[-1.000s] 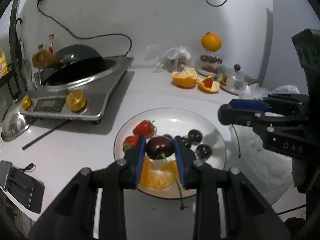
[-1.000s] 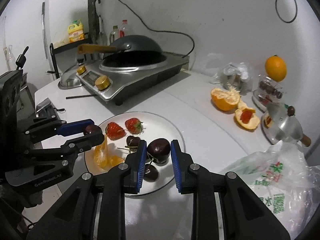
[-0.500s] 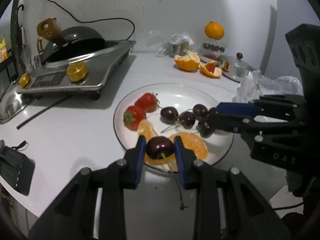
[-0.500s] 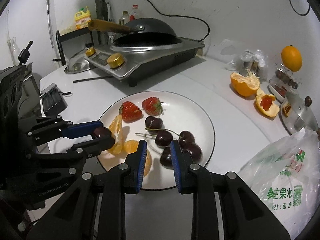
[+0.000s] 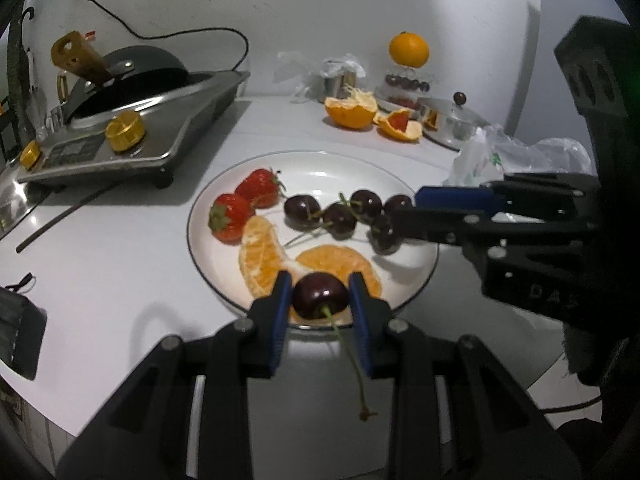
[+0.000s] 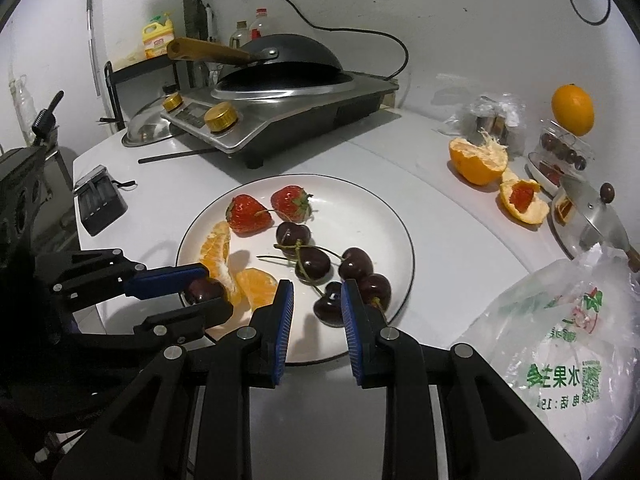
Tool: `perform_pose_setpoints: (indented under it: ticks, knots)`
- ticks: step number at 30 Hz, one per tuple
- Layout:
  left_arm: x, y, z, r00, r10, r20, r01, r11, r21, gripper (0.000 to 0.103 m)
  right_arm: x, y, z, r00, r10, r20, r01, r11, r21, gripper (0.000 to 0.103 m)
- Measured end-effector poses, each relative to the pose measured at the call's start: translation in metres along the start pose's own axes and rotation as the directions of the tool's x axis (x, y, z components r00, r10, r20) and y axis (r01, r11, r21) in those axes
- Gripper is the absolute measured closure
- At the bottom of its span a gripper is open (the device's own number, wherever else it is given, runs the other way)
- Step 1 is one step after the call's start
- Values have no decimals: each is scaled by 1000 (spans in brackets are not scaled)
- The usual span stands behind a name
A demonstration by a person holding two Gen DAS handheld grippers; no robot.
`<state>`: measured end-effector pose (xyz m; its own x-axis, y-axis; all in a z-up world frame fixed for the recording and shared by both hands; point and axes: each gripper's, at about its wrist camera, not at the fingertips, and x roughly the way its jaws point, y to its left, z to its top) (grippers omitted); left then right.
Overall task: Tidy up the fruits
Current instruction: 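Lower and open both tools to drop the cherries onto the plate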
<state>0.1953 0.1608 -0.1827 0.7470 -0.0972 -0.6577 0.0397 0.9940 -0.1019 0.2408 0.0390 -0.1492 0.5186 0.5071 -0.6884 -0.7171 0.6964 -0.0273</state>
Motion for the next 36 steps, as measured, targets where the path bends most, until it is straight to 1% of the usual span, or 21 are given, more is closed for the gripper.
perform_pose_setpoints:
  ticks: [4, 5, 6, 7, 8, 17, 26, 29, 32, 36]
  knots:
    - [2, -2, 2, 1000, 22, -11, -22, 1000, -12, 71, -4, -3, -2, 1000, -2, 4, 2, 1000, 6, 77]
    - [1, -2, 3, 1000, 24, -9, -24, 1000, -15, 66, -5, -4, -3, 1000, -3, 5, 3, 1000, 8, 77]
    - [0, -1, 3, 1000, 25, -3, -25, 999, -20, 63, -6, -5, -3, 1000, -2, 6, 2, 1000, 9, 77]
    - [-2, -1, 4, 1000, 27, 5, -27, 999, -25, 54, -7, -5, -4, 1000, -2, 8, 2, 1000, 11, 77]
    - [-4, -1, 4, 1000, 27, 12, -27, 999, -31, 49, -8, -6, -4, 1000, -2, 9, 2, 1000, 12, 77]
    - [-18, -8, 6, 998, 46, 36, -45, 999, -27, 49, -22, -6, -7, 999, -8, 34, 7, 1000, 21, 77]
    - [-42, -15, 11, 994, 69, 85, -66, 997, -33, 49, -45, -4, -11, 998, -19, 65, 18, 1000, 26, 76]
    - [-48, -20, 11, 993, 73, 97, -70, 997, -34, 49, -53, -5, -12, 997, -26, 78, 24, 999, 30, 74]
    - [-56, -24, 11, 991, 77, 110, -74, 997, -36, 49, -63, -4, -14, 995, -32, 90, 29, 999, 35, 67]
    - [-69, -31, 10, 988, 85, 132, -82, 996, -29, 49, -78, -3, -18, 993, -46, 112, 42, 998, 40, 66]
